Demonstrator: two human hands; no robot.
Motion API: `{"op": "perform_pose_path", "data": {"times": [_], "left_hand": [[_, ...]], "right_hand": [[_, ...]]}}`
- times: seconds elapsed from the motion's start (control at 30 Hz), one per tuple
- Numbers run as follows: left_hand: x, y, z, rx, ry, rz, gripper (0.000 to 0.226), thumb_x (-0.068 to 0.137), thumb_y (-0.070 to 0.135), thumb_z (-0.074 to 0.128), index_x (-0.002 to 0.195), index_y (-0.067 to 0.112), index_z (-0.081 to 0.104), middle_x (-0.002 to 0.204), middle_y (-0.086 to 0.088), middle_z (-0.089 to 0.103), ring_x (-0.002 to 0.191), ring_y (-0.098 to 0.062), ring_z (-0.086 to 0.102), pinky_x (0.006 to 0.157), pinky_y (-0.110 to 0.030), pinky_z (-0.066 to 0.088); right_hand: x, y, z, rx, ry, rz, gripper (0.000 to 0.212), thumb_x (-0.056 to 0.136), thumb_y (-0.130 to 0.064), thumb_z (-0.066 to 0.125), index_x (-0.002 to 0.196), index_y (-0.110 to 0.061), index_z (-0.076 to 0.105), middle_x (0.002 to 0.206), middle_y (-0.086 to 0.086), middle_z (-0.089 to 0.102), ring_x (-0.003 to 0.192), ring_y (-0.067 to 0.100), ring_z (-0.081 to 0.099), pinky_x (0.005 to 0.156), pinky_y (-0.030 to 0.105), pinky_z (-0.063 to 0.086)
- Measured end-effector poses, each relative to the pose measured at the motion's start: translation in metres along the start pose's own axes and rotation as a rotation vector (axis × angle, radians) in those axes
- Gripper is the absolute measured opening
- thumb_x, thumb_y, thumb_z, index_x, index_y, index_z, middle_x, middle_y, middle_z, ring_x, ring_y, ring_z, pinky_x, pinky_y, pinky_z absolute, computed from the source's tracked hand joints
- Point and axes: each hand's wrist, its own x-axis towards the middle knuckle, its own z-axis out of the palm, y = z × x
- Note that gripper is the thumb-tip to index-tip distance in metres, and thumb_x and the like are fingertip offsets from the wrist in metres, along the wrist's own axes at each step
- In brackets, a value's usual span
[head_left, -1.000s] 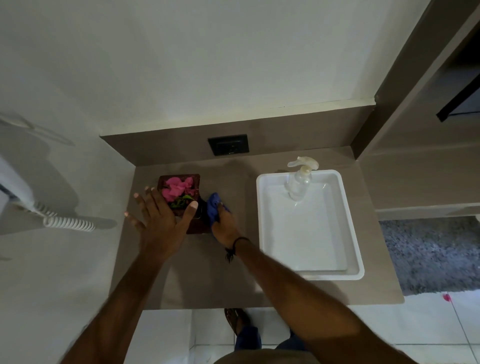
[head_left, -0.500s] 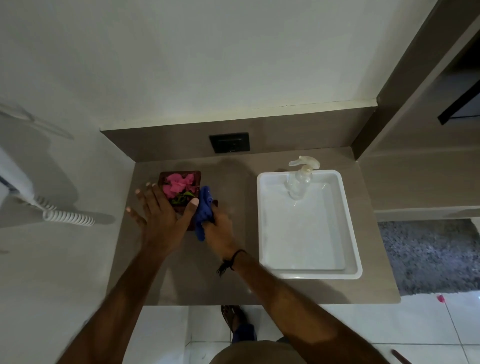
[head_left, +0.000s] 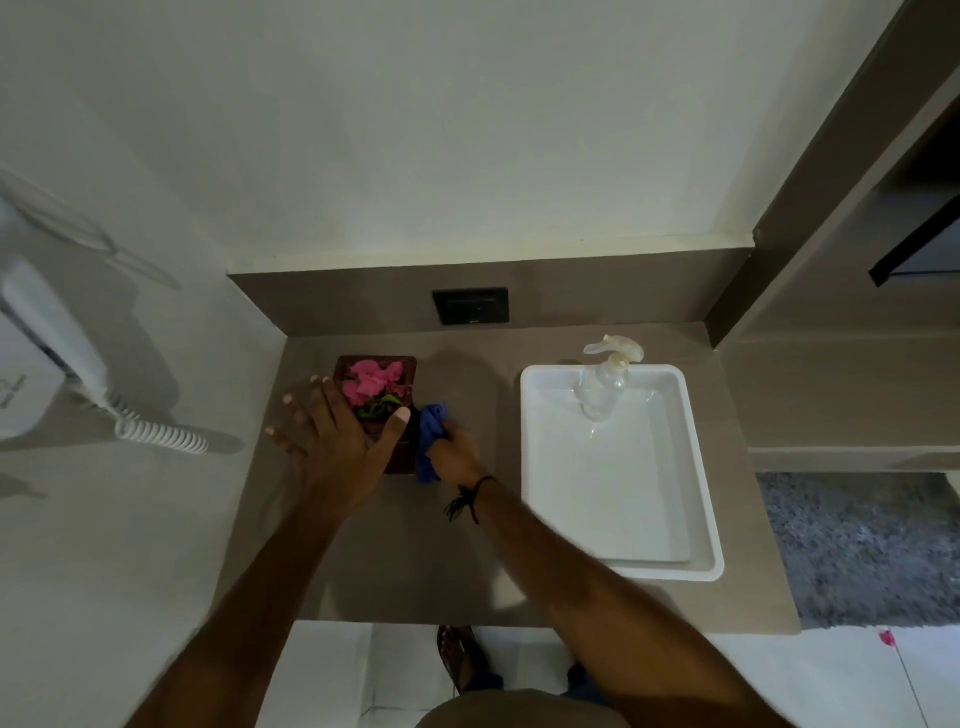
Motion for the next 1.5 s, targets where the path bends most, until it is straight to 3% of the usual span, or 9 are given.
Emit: {"op": "perform_pose_path", "data": {"times": [0.33, 0.63, 0.87, 0.97, 1.07, 1.13, 1.27, 1.37, 1.5], "left_hand": [[0.005, -0.007, 0.012, 0.017, 0.081, 0.016, 0.119, 0.071, 0.088, 0.018, 0.155, 0.005, 0.004, 0.166, -0.019, 0.007, 0.152, -0.042, -0.001, 0.116, -0.064, -0.006], [0.012, -0.012, 0.016, 0.001, 0.068, 0.012, 0.124, 0.066, 0.094, 0.009, 0.155, 0.008, -0.001, 0.167, -0.015, -0.004, 0.152, -0.039, -0.009, 0.113, -0.060, -0.015], [0.013, -0.012, 0.015, 0.020, 0.063, -0.001, 0.122, 0.066, 0.093, 0.010, 0.154, 0.009, -0.002, 0.167, -0.017, -0.002, 0.152, -0.042, -0.006, 0.114, -0.064, -0.011], [0.011, -0.007, 0.011, 0.002, 0.021, -0.030, 0.120, 0.067, 0.090, 0.016, 0.155, 0.010, -0.004, 0.167, -0.015, -0.005, 0.152, -0.041, -0.007, 0.114, -0.070, -0.005], [0.005, -0.001, 0.001, 0.055, -0.004, -0.024, 0.121, 0.067, 0.089, 0.011, 0.155, 0.008, -0.004, 0.166, -0.017, -0.007, 0.151, -0.041, -0.012, 0.113, -0.072, -0.009], [0.000, 0.006, -0.012, 0.122, 0.061, 0.021, 0.114, 0.075, 0.085, 0.016, 0.155, 0.005, 0.003, 0.166, -0.020, -0.003, 0.151, -0.044, -0.009, 0.112, -0.071, -0.008], [-0.023, 0.044, -0.021, -0.115, 0.402, 0.315, 0.078, 0.093, 0.056, 0.040, 0.150, 0.005, 0.028, 0.160, -0.021, 0.027, 0.150, -0.040, 0.017, 0.120, -0.053, 0.008], [-0.050, 0.082, 0.005, -0.365, 0.223, 0.520, 0.061, 0.097, 0.040, 0.045, 0.144, 0.003, 0.040, 0.149, -0.018, 0.046, 0.136, -0.032, 0.046, 0.113, -0.040, 0.032], [-0.059, 0.113, 0.051, -0.790, -0.412, 0.311, 0.053, 0.090, 0.028, 0.065, 0.135, 0.004, 0.050, 0.134, -0.010, 0.060, 0.114, -0.027, 0.063, 0.095, -0.044, 0.052]], "right_hand": [[-0.028, -0.006, 0.004, 0.277, 0.062, -0.166, 0.049, 0.092, 0.012, 0.047, 0.140, 0.000, 0.048, 0.129, 0.027, 0.061, 0.119, 0.045, 0.058, 0.099, 0.050, 0.049], [0.004, 0.012, 0.010, -0.004, 0.082, 0.013, 0.037, 0.099, -0.004, 0.043, 0.135, -0.003, 0.049, 0.119, 0.018, 0.062, 0.124, 0.041, 0.055, 0.084, 0.021, 0.049], [-0.007, -0.022, -0.004, 0.086, -0.045, -0.027, 0.036, 0.094, -0.005, 0.050, 0.130, -0.002, 0.057, 0.128, 0.021, 0.063, 0.120, 0.036, 0.060, 0.101, 0.043, 0.051], [-0.014, -0.040, -0.017, 0.232, -0.106, 0.043, 0.047, 0.100, -0.001, 0.044, 0.146, 0.002, 0.038, 0.144, 0.024, 0.047, 0.132, 0.038, 0.047, 0.107, 0.046, 0.043], [-0.034, -0.041, -0.040, 0.530, -0.068, 0.093, 0.049, 0.096, -0.007, 0.052, 0.144, -0.002, 0.040, 0.150, 0.021, 0.043, 0.129, 0.041, 0.050, 0.088, 0.043, 0.053], [-0.048, -0.039, -0.061, 0.672, -0.102, 0.079, 0.046, 0.095, -0.016, 0.056, 0.138, -0.003, 0.046, 0.145, 0.021, 0.049, 0.109, 0.033, 0.062, 0.076, 0.037, 0.057], [-0.063, -0.029, -0.095, 0.810, -0.104, 0.052, 0.054, 0.097, -0.028, 0.055, 0.143, -0.002, 0.042, 0.131, 0.020, 0.058, 0.108, 0.026, 0.061, 0.101, 0.041, 0.049], [-0.073, -0.010, -0.128, 0.776, -0.068, 0.064, 0.046, 0.097, -0.025, 0.057, 0.137, -0.004, 0.048, 0.135, 0.021, 0.060, 0.122, 0.034, 0.060, 0.106, 0.045, 0.048], [-0.081, 0.022, -0.174, 0.753, -0.079, 0.065, 0.037, 0.095, -0.018, 0.060, 0.130, -0.005, 0.056, 0.135, 0.022, 0.061, 0.130, 0.039, 0.054, 0.113, 0.051, 0.042]]}}
